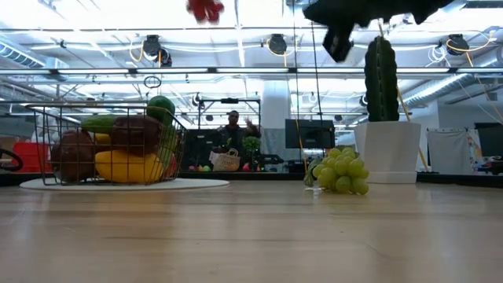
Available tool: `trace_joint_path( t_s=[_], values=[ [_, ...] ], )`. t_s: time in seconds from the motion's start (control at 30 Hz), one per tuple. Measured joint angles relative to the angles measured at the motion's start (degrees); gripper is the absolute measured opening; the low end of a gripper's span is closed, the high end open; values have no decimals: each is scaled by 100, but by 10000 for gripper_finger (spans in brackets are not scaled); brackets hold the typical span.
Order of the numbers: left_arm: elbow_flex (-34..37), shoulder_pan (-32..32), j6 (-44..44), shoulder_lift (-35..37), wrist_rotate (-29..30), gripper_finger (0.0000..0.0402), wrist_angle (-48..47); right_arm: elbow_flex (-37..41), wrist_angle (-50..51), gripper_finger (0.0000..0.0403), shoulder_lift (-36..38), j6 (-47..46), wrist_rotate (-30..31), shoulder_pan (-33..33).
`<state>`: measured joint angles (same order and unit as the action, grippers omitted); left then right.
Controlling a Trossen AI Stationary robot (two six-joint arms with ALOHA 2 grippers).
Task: Build produce basket
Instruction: Put the red grapes into the wire basket
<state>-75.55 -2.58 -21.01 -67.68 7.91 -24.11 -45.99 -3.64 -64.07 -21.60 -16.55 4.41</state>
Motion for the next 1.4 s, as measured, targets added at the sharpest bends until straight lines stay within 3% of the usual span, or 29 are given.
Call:
trace_joint_path(
  t_s=[0.1, 0.3, 0.53, 0.83, 1.17, 1.4],
  values=[
    [1, -156, 104, 322, 161, 1, -42, -1, -504, 9, 0, -351, 156, -223],
    [2, -580, 142, 789, 468, 3, -199, -1, -813, 6, 0, -931, 1377, -814],
    [2, -1102, 14, 1042, 958, 3, -140, 1, -899, 1, 0, -1405, 2109, -1342],
    [2, -1372, -1384, 1239, 1219, 2, 148, 2, -948, 1, -2, -1720, 2128, -1435],
    [2, -1450, -2170, 1396, 1652, 1, 825, 2, -944, 0, 0, -1531, 2130, -1402],
    [2, -1449, -3712, 1515, 1831, 2, 816, 2, -944, 0, -2, -1467, 2131, -1398]
  ],
)
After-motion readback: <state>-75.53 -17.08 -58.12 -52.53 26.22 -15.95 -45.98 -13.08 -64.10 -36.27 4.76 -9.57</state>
